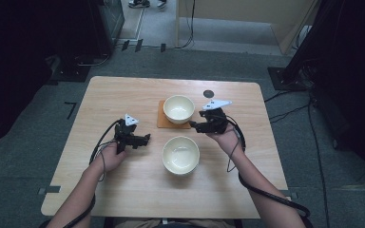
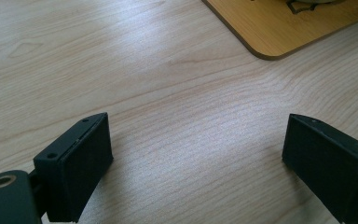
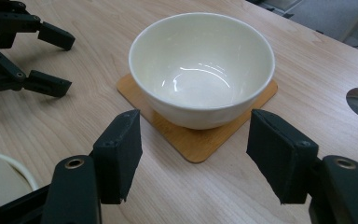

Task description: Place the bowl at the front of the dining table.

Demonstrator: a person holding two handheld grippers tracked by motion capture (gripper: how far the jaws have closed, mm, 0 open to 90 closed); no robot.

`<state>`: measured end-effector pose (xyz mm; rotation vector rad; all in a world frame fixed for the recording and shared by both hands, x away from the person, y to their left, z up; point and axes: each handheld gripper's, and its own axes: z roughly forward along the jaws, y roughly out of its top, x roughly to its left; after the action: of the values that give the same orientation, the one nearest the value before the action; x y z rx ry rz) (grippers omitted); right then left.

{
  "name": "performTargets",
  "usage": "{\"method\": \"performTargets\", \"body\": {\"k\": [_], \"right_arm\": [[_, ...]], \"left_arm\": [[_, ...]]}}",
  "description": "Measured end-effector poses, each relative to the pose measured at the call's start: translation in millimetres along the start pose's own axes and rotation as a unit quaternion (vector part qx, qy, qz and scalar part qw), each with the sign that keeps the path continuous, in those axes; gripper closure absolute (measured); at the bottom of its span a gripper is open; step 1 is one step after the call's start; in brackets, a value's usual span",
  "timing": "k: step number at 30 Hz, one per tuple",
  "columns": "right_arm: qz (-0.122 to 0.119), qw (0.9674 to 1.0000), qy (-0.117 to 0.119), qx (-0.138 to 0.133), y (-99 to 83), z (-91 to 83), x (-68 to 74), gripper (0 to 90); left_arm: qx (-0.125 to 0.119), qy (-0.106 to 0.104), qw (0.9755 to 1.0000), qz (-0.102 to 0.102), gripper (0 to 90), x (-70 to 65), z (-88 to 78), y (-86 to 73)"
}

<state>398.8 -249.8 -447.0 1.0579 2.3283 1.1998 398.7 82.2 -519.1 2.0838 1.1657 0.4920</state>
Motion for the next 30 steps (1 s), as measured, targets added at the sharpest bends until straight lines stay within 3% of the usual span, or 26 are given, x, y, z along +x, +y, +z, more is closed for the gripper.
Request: {"method": "performTargets", "body": {"k": [30], "right_arm": [[-0.007, 0.9997, -0.016, -0.018, -25.7, -38.3, 5.5, 29.4]], "left_arm": [[0.002, 0.001, 1.0, 0.0, 7.7, -1.5, -1.6, -1.3]]}}
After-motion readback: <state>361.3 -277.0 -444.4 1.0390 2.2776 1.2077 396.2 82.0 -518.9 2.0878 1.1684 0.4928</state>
